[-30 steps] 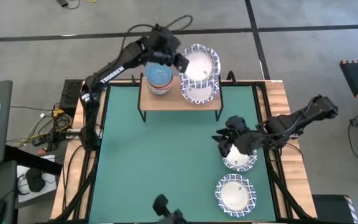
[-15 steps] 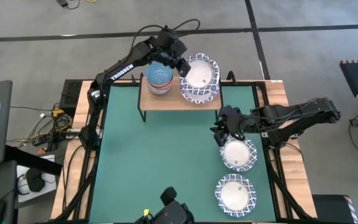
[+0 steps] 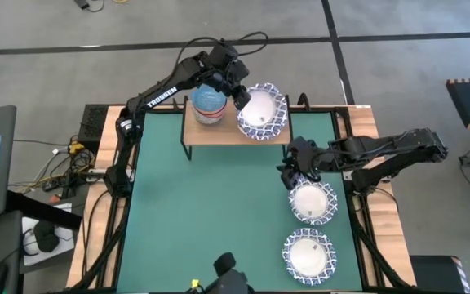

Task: Place and stack bowls onto a shelf
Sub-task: Stack the white bowl on top of the white bowl on the shelf

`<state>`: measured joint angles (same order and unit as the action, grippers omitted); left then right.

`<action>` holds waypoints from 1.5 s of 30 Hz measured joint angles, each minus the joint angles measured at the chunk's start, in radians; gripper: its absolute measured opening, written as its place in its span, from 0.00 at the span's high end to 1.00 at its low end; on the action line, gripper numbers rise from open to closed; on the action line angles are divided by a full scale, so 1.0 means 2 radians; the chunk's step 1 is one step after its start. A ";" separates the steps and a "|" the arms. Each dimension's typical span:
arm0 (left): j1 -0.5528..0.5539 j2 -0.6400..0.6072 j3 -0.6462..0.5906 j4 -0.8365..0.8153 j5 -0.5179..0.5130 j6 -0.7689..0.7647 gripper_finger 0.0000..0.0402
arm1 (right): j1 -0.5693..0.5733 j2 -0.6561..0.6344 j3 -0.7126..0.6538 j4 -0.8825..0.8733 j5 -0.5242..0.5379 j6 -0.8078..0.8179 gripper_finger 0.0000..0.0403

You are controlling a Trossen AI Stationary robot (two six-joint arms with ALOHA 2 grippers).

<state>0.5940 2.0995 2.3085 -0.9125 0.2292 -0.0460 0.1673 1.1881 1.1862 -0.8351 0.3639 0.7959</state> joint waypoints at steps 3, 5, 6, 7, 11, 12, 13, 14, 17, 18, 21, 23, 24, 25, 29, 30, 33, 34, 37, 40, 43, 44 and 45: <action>0.001 0.000 0.000 -0.001 -0.001 -0.012 0.70 | 0.000 0.000 0.000 -0.004 -0.001 0.010 0.53; 0.001 0.000 0.000 -0.003 -0.001 -0.017 0.66 | 0.002 0.000 0.000 -0.012 -0.001 0.019 0.53; 0.001 -0.001 0.000 -0.004 -0.001 -0.023 0.64 | 0.004 -0.004 0.000 -0.021 -0.001 0.024 0.53; 0.001 -0.002 0.000 -0.007 -0.001 -0.030 0.62 | 0.005 -0.007 0.000 -0.031 -0.001 0.030 0.53; 0.000 -0.014 0.000 -0.007 0.000 -0.045 0.59 | 0.011 -0.018 0.000 -0.074 -0.001 0.064 0.53; -0.001 -0.019 0.000 -0.005 -0.008 -0.046 0.59 | 0.013 -0.020 0.000 -0.082 -0.001 0.072 0.53; -0.002 -0.024 0.000 -0.004 -0.024 -0.046 0.59 | 0.015 -0.022 0.000 -0.084 0.000 0.079 0.53; -0.002 -0.029 0.000 -0.004 -0.043 -0.045 0.59 | 0.017 -0.026 0.000 -0.089 0.000 0.085 0.53; -0.001 -0.035 0.000 0.000 -0.100 -0.039 0.60 | 0.022 -0.030 0.000 -0.092 0.000 0.093 0.53; -0.001 -0.036 0.000 0.003 -0.117 -0.039 0.60 | 0.023 -0.031 0.000 -0.091 0.000 0.096 0.54; 0.001 -0.035 0.000 0.016 -0.140 -0.038 0.62 | 0.025 -0.029 0.000 -0.089 0.000 0.097 0.54; -0.001 -0.028 0.001 0.020 -0.140 -0.035 0.64 | 0.024 -0.027 0.000 -0.090 0.001 0.097 0.54; -0.003 -0.021 0.001 0.019 -0.140 -0.035 0.65 | 0.024 -0.027 0.000 -0.091 0.001 0.097 0.54; -0.007 -0.012 0.001 0.015 -0.141 -0.033 0.65 | 0.024 -0.027 0.000 -0.090 0.001 0.097 0.54; -0.020 0.019 -0.001 0.010 -0.171 -0.011 0.67 | 0.024 -0.027 0.000 -0.090 0.005 0.098 0.54; -0.022 0.022 -0.001 0.010 -0.180 -0.004 0.67 | 0.024 -0.027 0.000 -0.090 0.005 0.099 0.54; -0.026 0.030 0.000 0.007 -0.192 0.010 0.68 | 0.026 -0.027 0.000 -0.091 0.005 0.099 0.54; -0.026 0.032 0.000 0.001 -0.192 0.014 0.68 | 0.028 -0.027 0.000 -0.091 0.005 0.099 0.54; -0.029 0.033 0.000 -0.003 -0.187 0.025 0.68 | 0.031 -0.027 0.000 -0.091 0.009 0.099 0.54; -0.032 0.027 0.000 -0.011 -0.162 0.032 0.68 | 0.031 -0.027 0.000 -0.091 0.013 0.098 0.54; -0.038 0.017 0.000 -0.009 -0.137 0.033 0.68 | 0.029 -0.027 0.000 -0.092 0.014 0.096 0.54; -0.040 0.011 0.000 -0.005 -0.136 0.035 0.68 | 0.027 -0.027 0.000 -0.092 0.014 0.093 0.54; -0.042 0.007 0.000 0.000 -0.140 0.039 0.68 | 0.026 -0.027 0.000 -0.091 0.014 0.089 0.54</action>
<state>0.5091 2.1133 2.3078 -0.9132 -0.0501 0.0327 0.2184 1.1335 1.1862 -1.0172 0.3920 0.9742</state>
